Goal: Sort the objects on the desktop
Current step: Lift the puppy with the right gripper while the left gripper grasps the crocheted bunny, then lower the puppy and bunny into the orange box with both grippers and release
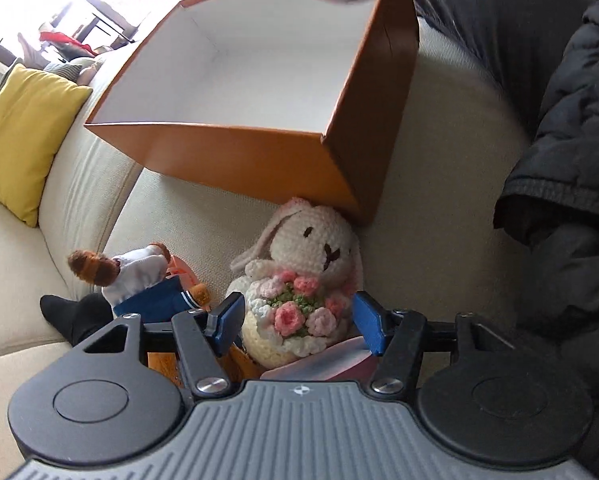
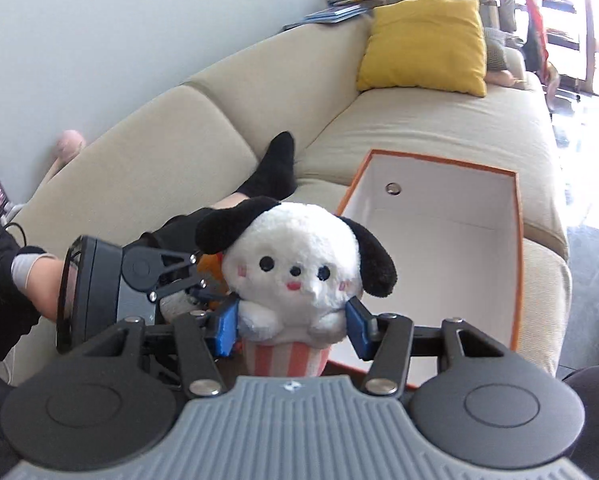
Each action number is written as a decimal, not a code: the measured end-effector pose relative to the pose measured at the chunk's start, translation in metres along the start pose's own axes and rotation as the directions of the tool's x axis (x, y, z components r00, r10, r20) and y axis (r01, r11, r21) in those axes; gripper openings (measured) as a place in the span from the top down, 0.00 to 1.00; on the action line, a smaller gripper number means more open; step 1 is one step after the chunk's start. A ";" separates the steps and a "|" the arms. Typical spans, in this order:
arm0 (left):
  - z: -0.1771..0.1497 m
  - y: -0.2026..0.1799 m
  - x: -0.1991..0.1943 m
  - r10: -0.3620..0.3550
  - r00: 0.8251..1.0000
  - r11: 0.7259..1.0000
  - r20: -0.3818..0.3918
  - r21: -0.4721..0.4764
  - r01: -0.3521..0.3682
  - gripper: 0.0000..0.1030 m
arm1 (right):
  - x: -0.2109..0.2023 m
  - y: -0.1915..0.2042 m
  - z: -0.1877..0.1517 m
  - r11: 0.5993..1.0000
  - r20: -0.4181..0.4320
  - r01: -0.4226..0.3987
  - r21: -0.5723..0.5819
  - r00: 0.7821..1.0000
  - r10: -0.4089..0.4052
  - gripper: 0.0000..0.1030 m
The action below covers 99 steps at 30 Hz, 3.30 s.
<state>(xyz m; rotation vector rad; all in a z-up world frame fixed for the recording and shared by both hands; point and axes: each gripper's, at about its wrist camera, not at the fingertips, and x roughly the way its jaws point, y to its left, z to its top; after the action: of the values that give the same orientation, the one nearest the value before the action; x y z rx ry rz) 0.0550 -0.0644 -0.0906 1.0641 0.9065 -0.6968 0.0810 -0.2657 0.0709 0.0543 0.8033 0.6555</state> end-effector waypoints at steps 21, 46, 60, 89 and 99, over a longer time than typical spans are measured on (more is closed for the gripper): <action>-0.004 0.046 0.059 -0.110 0.992 0.945 -0.058 -0.317 0.086 0.45 | 0.044 -0.062 -0.007 0.976 -0.022 0.151 0.158 0.989 -0.150 0.45; 0.058 0.118 -0.006 -0.058 0.856 0.222 0.514 -0.829 0.513 0.47 | 0.048 -0.089 -0.020 0.936 -0.148 0.288 0.203 0.954 -0.262 0.45; 0.083 0.092 0.046 -0.209 0.919 0.143 0.334 -0.919 0.367 0.45 | 0.076 -0.083 -0.009 0.946 -0.341 0.324 -0.012 0.888 -0.309 0.45; 0.103 0.073 0.083 -0.290 0.952 0.281 0.101 -0.942 0.185 0.44 | 0.097 -0.089 0.001 0.958 -0.498 0.210 -0.195 0.820 -0.281 0.56; 0.088 0.074 0.076 -0.307 0.939 0.248 0.151 -0.940 0.233 0.43 | 0.111 -0.092 0.002 0.954 -0.470 0.194 -0.228 0.836 -0.283 0.67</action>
<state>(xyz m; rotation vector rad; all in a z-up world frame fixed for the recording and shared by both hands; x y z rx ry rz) 0.1770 -0.1258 -0.1080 -0.2155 1.3243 -0.2458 0.1876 -0.2768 -0.0262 -0.3864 1.2283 0.4986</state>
